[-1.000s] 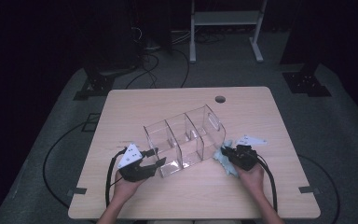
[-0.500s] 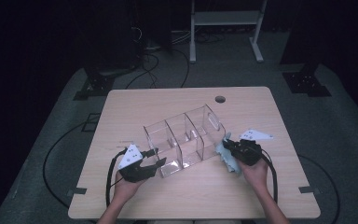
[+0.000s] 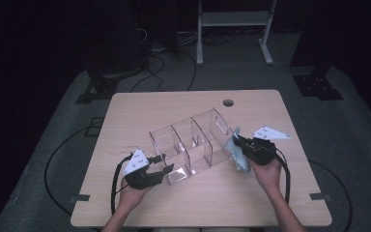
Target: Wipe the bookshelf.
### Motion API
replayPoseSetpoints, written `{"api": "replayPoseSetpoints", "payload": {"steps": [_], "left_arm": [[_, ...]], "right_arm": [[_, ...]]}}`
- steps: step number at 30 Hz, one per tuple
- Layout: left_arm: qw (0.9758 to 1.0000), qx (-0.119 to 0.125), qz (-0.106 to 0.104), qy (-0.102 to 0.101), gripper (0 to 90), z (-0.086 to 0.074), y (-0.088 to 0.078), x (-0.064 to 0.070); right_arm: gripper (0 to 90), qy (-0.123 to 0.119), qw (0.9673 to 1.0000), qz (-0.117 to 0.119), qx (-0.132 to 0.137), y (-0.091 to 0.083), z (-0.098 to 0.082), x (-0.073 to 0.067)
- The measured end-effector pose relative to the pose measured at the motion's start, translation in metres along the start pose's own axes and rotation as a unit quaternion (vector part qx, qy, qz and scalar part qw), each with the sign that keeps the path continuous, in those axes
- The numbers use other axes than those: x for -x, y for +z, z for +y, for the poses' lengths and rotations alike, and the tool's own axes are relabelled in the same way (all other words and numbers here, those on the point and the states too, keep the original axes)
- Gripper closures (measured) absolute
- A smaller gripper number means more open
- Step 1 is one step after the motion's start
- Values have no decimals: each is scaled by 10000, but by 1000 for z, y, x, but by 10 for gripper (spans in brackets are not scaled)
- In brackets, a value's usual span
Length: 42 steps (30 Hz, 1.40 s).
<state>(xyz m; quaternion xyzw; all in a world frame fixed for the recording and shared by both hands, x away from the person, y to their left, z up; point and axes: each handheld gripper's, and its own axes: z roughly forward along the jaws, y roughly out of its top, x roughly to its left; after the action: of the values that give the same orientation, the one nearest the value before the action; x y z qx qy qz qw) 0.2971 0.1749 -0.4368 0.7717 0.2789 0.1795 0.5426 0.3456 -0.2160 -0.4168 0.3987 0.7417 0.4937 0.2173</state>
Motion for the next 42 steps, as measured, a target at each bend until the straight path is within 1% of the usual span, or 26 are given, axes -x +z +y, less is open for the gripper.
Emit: {"api": "replayPoseSetpoints", "payload": {"steps": [2,3,4,5,6,8,9,10,11,13,20,22,24,25,27,29,31,34,37,40,42], "left_arm": [[10000,-1,8,1,485,0,1,1],[10000,-5,4,-1,485,0,1,1],[10000,-14,5,6,485,0,1,2],[10000,-7,1,-9,485,1,2,2],[10000,-5,-1,-9,484,1,3,3],[10000,-9,-4,-13,484,1,3,3],[10000,-5,6,-17,484,1,4,3],[10000,-3,7,-16,483,1,4,4],[10000,-3,7,-16,483,1,4,4],[10000,-16,-6,-14,482,2,6,5],[10000,-4,-58,-44,479,2,9,7],[10000,-7,-58,-38,479,2,9,8],[10000,-11,-48,-36,480,2,9,8],[10000,-10,-52,-35,479,2,9,8],[10000,-15,-55,-35,479,2,9,8],[10000,-13,-53,-31,479,3,10,9],[10000,-18,-40,-43,479,3,10,10],[10000,-11,-28,-20,479,3,11,11],[10000,-15,-11,-20,479,3,11,12],[10000,-1,15,-36,479,3,12,13],[10000,-3,11,-40,479,3,12,14]], "right_arm": [[823,14,9999,-29,-159,6,-11,0],[823,45,9998,-40,-202,9,-17,1],[824,81,9995,-46,-316,13,-22,2],[823,106,9993,-41,-370,17,-28,3],[823,230,9987,-29,-452,21,-35,5],[823,300,9980,-11,-559,27,-42,7],[823,371,9973,9,-633,30,-45,9],[823,404,9967,10,-698,33,-48,10],[823,404,9967,10,-698,33,-48,10],[822,415,9954,-45,-863,40,-52,12],[822,489,9933,-34,-1047,43,-57,15],[822,516,9934,-57,-1022,41,-58,14],[823,532,9946,-31,-888,36,-58,10],[825,534,9949,13,-859,33,-57,7],[825,464,9959,99,-772,30,-55,0],[826,422,9966,226,-671,28,-52,-8],[826,297,9968,351,-657,30,-50,-17],[826,218,9961,553,-656,35,-49,-28],[826,192,9966,650,-459,34,-45,-36],[826,90,9972,692,-276,31,-35,-44],[826,2,9979,590,-270,31,-33,-46]]}}
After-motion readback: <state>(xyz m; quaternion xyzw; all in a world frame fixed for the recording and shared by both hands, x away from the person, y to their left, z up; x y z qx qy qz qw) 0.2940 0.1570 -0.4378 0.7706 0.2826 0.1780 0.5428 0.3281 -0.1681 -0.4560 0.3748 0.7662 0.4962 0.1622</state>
